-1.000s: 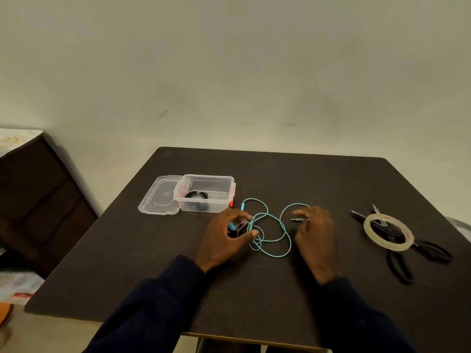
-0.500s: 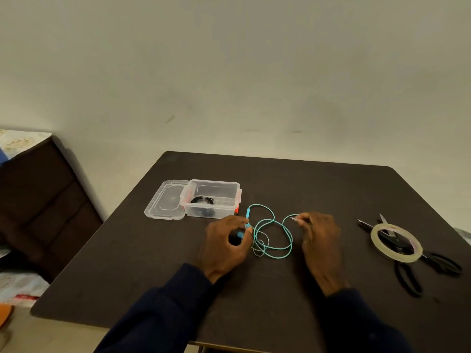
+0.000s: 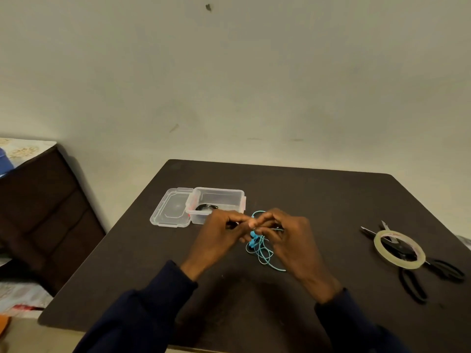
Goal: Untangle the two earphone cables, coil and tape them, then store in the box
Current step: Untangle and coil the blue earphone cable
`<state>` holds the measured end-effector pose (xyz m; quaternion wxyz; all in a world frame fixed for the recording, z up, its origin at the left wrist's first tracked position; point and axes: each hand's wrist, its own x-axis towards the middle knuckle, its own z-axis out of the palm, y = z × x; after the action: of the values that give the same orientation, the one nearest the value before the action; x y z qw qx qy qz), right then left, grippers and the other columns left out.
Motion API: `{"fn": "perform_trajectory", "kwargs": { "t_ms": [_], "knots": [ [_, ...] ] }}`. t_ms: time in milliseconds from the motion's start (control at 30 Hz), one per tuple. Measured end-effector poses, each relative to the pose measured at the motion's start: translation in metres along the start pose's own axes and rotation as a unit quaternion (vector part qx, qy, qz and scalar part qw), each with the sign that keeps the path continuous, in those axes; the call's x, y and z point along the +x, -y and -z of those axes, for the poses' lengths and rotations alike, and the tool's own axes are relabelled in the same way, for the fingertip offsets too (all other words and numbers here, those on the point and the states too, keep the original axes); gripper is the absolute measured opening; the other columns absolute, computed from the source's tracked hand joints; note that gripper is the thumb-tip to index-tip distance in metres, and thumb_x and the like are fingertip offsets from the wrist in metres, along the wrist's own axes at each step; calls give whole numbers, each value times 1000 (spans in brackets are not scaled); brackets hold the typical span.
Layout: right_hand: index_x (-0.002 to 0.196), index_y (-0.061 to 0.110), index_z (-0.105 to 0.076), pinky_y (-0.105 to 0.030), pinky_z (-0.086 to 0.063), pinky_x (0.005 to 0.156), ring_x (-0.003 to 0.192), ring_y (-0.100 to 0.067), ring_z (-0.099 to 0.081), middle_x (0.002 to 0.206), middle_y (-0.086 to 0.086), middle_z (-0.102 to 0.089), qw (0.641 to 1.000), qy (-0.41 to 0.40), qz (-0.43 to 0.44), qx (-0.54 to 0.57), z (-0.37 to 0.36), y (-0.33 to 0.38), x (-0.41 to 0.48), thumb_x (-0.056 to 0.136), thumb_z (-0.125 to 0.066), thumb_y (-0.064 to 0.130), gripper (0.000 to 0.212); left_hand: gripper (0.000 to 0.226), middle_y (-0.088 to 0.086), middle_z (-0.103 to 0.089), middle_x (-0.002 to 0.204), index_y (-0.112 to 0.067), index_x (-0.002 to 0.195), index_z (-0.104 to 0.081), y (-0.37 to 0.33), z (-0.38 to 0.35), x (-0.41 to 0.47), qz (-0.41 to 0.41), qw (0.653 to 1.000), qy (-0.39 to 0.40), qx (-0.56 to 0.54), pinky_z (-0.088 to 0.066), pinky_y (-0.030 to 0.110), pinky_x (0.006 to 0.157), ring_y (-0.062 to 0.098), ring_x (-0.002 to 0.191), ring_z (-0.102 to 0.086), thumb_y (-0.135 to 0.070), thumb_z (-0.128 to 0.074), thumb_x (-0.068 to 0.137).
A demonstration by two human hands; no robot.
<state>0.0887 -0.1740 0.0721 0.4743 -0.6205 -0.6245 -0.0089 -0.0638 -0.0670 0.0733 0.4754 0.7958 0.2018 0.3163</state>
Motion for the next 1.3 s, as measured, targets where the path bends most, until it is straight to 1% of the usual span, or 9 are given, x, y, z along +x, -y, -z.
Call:
{"fn": "perform_trajectory", "kwargs": {
  "t_ms": [133,267,500,567,767,900,1000,1067,1300],
  "knots": [
    [80,15,-72,-11,-51,59,66,-3,-68,74,7,-71,1000,30,-5,-5,4,0,10,74,-85,19,15,15,-2,-76,79,-16,97,-80,0,10,5,32,997,47,46,-55,20,65,7,67,-68,-24,-69,90],
    [85,17,-79,-14,-49,63,73,-5,-65,79,9,-69,996,88,20,-7,14,-6,20,80,-80,16,5,17,1,-72,80,-8,103,-76,0,26,7,106,979,175,-11,-52,20,65,8,71,-65,-13,-60,98],
    [92,11,-79,-25,-58,71,79,-10,-70,86,2,-72,995,58,55,53,12,-3,23,85,-75,7,9,30,27,-67,120,2,128,-59,-5,28,-7,184,902,255,-294,-53,44,102,43,119,-62,-9,-50,102],
    [93,8,-79,-25,-59,72,79,-10,-70,86,0,-73,994,49,76,53,7,-1,23,86,-73,5,9,34,29,-65,121,6,124,-61,-8,25,-6,186,891,248,-332,-52,47,102,45,120,-61,-17,-49,101],
    [100,6,-78,-27,-58,76,85,-16,-72,91,-3,-75,990,22,41,136,4,4,25,91,-68,6,13,33,15,-74,96,0,118,-67,-21,20,-9,156,902,209,-345,-61,33,80,26,87,-74,-18,-50,97],
    [99,4,-76,-33,-61,75,85,-20,-75,92,-5,-77,975,31,-4,220,-6,6,22,87,-61,-15,27,43,28,-60,132,8,134,-55,-25,23,-5,114,855,216,-458,-50,46,105,41,122,-61,-15,-37,102],
    [76,2,-73,-40,-56,54,61,-22,-69,69,-7,-72,971,6,-91,222,-19,8,12,81,-52,-23,33,50,32,-42,149,13,144,-37,-28,22,-2,79,827,225,-510,-37,49,115,45,139,-42,-12,-35,101],
    [66,1,-69,-34,-47,49,50,-15,-60,60,-7,-68,969,1,-126,211,-27,10,7,86,-50,-16,32,48,31,-40,150,12,145,-35,-29,23,-1,62,821,207,-528,-36,47,116,44,141,-39,-8,-34,102],
    [101,12,-77,-22,-44,51,48,-13,-54,71,-3,-73,966,59,-115,225,-34,21,-6,99,-57,12,19,48,25,-46,149,8,146,-36,-41,30,10,37,843,117,-523,-37,44,115,38,140,-44,0,-38,99]
  ]
}}
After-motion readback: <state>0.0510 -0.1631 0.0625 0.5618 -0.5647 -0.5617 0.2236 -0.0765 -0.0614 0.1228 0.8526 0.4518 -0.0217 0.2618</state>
